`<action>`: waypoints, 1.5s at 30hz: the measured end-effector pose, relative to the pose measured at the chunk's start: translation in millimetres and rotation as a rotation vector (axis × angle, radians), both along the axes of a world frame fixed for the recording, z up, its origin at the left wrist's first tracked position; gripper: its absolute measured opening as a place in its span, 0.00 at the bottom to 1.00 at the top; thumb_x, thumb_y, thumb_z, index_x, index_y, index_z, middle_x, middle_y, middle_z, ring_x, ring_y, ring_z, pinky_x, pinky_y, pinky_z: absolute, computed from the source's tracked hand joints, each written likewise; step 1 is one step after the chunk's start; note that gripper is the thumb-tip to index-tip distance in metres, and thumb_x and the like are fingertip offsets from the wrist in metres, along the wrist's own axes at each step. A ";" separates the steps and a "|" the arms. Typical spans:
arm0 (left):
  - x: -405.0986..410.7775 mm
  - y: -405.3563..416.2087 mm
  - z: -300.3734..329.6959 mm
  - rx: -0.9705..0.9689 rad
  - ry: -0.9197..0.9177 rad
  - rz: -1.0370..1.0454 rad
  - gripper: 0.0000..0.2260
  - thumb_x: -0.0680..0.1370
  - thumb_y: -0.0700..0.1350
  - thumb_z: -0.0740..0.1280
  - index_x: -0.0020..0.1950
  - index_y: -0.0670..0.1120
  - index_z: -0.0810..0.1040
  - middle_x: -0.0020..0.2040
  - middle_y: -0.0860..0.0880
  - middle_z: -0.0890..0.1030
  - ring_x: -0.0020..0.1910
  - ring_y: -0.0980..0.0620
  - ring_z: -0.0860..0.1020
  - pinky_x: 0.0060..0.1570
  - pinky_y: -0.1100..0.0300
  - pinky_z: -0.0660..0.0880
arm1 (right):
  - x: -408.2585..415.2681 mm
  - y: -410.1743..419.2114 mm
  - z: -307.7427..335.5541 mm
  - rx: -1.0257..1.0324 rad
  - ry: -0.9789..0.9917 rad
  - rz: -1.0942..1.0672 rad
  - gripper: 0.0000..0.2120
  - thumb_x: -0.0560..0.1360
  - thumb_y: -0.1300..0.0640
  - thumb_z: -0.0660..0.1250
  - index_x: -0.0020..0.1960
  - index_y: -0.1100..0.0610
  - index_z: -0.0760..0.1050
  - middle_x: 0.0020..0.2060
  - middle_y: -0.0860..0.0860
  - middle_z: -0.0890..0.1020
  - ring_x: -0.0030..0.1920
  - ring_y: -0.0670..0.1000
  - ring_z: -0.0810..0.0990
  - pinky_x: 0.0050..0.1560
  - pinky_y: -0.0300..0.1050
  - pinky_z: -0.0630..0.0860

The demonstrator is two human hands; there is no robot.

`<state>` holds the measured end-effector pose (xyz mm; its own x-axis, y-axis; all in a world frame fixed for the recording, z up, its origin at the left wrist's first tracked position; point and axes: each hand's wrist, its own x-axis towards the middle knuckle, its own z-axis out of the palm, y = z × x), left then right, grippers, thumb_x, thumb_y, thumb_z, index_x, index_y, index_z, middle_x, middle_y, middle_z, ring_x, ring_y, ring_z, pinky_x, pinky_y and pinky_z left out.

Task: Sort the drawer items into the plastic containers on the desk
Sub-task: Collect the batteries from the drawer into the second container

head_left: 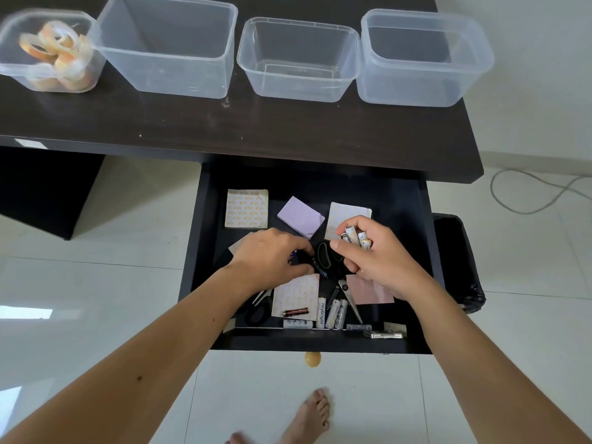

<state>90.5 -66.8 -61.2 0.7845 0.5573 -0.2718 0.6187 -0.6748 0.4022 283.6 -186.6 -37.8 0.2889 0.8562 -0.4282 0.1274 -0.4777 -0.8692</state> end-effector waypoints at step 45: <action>-42.6 -5.0 3.3 -0.494 -0.229 0.003 0.07 0.81 0.53 0.72 0.54 0.56 0.75 0.47 0.52 0.84 0.40 0.54 0.82 0.39 0.58 0.81 | 1.3 -28.2 16.7 -0.148 -0.021 0.350 0.13 0.76 0.68 0.76 0.45 0.66 0.71 0.54 0.48 0.90 0.30 0.52 0.76 0.35 0.49 0.76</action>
<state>47.9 -71.8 -58.0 0.8528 0.4093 -0.3245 0.4802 -0.3699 0.7954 285.0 -214.8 -21.1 -0.0007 0.8342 -0.5514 0.3221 -0.5219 -0.7899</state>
